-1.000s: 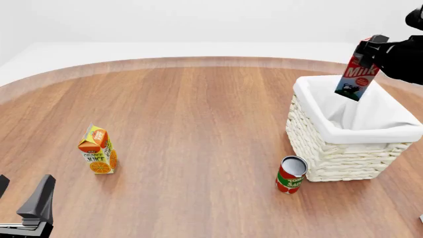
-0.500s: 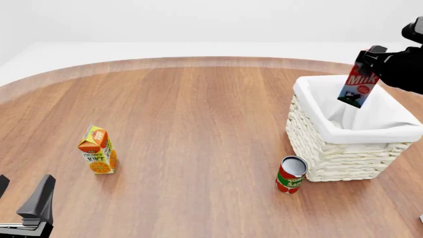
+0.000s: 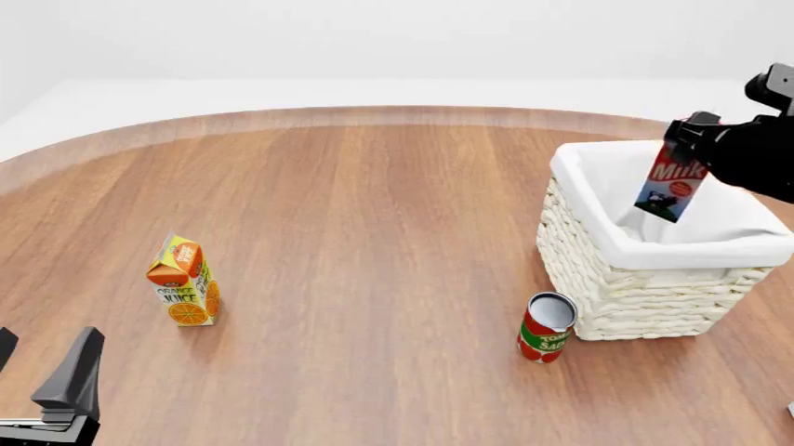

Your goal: Pick the milk and place it in the basket.

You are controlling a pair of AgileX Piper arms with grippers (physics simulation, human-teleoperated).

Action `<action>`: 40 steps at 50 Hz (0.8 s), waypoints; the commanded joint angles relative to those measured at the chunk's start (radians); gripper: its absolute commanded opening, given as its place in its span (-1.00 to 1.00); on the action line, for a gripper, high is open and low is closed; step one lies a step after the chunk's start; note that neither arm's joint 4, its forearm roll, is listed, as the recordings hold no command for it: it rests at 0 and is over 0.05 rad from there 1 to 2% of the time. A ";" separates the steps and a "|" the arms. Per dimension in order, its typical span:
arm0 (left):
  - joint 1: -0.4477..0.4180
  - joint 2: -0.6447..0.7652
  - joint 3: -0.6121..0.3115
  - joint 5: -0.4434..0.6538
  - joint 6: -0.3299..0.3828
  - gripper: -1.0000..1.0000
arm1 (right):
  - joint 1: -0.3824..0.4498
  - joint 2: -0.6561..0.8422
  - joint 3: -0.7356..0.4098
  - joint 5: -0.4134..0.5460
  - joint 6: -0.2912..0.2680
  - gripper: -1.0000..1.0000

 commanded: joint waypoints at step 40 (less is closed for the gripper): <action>0.000 0.000 0.000 0.000 0.000 1.00 | -0.010 0.086 0.025 -0.110 0.025 -1.00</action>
